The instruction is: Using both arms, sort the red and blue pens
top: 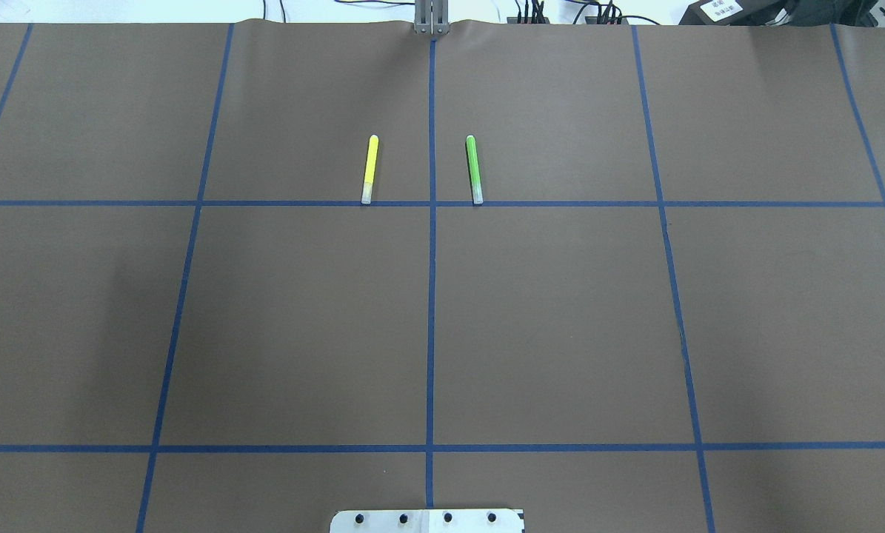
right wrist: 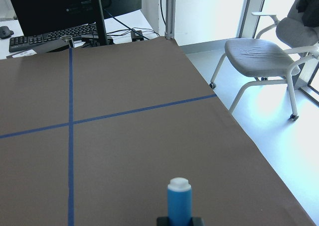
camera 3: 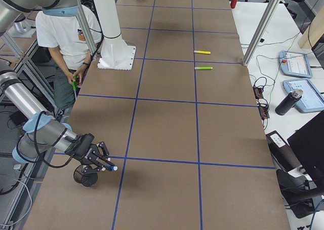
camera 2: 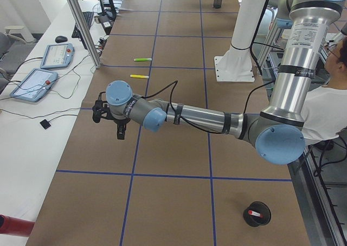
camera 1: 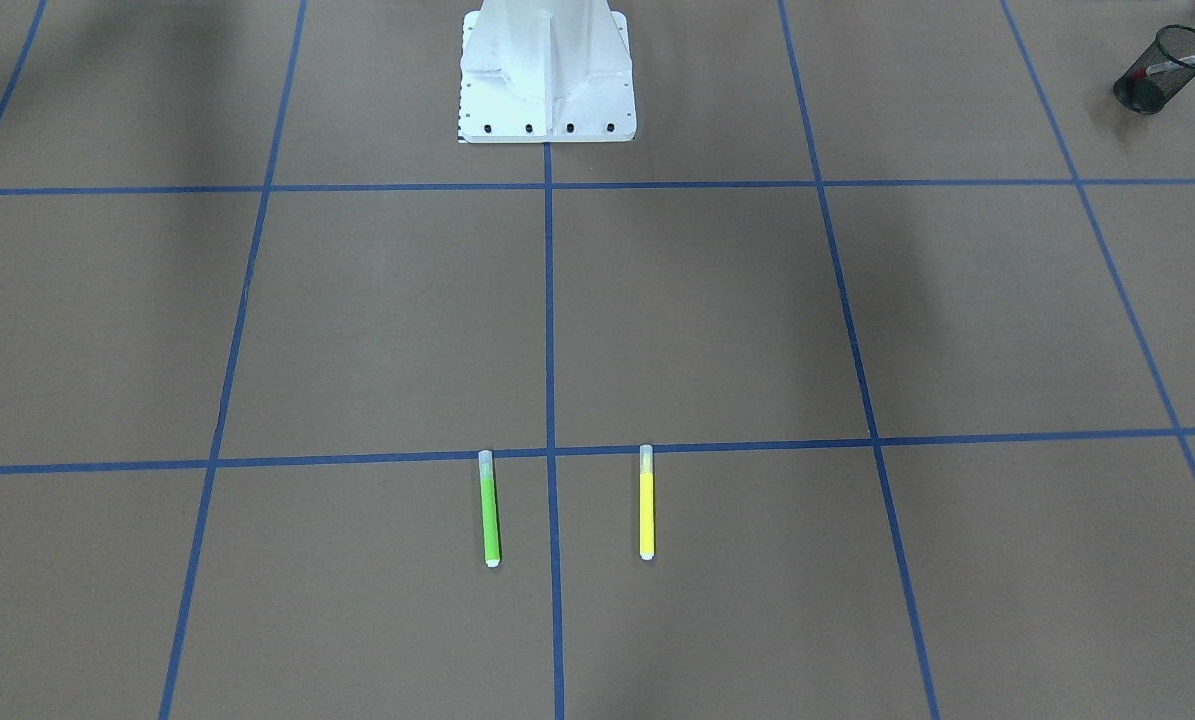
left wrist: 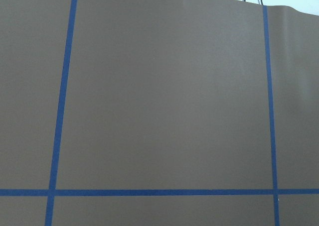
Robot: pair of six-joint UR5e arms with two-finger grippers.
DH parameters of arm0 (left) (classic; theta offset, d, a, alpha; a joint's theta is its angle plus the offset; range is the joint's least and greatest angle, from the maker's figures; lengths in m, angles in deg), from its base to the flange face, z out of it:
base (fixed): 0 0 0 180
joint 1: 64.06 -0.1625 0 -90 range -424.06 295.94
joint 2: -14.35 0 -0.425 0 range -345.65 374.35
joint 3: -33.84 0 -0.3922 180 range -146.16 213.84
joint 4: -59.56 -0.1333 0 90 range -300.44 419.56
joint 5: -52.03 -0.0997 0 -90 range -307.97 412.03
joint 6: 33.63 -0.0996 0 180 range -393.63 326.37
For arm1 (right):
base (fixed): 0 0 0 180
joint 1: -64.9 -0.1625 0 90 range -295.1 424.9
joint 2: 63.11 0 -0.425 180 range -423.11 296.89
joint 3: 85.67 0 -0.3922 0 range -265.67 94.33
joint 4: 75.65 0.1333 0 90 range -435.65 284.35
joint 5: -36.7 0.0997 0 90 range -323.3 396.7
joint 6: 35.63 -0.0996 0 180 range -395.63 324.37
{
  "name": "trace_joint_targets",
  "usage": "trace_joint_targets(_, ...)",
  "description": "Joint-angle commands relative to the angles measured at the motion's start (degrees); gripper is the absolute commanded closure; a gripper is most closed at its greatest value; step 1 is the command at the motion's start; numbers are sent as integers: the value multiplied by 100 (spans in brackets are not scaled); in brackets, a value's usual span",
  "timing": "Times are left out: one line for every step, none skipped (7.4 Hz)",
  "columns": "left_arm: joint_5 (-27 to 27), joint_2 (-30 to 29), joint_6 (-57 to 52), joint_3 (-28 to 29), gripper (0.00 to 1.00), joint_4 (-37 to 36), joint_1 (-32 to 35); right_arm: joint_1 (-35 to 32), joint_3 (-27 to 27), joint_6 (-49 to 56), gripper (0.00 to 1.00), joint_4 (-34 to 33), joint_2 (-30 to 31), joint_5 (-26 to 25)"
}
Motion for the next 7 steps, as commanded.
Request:
trace_joint_targets(-6,7,-2,-18,2,0,0,-493,-870,240,100,1294,8,401)
trace_joint_targets(-7,7,6,-18,2,0,0,-574,-1065,240,100,1500,-45,403)
trace_joint_targets(-7,16,-2,-36,2,0,9,-662,-1085,232,100,1520,-124,403)
trace_joint_targets(-7,33,6,-79,2,0,9,-776,-1076,162,100,1555,-168,411)
trace_joint_targets(2,25,-2,-89,2,0,9,-847,-1128,48,100,1686,-238,403)
trace_joint_targets(2,25,-2,-89,2,0,9,-908,-1155,-432,100,1904,-247,411)
trace_joint_targets(-6,25,-2,-89,2,0,18,-918,-1373,-706,100,2194,-256,420)
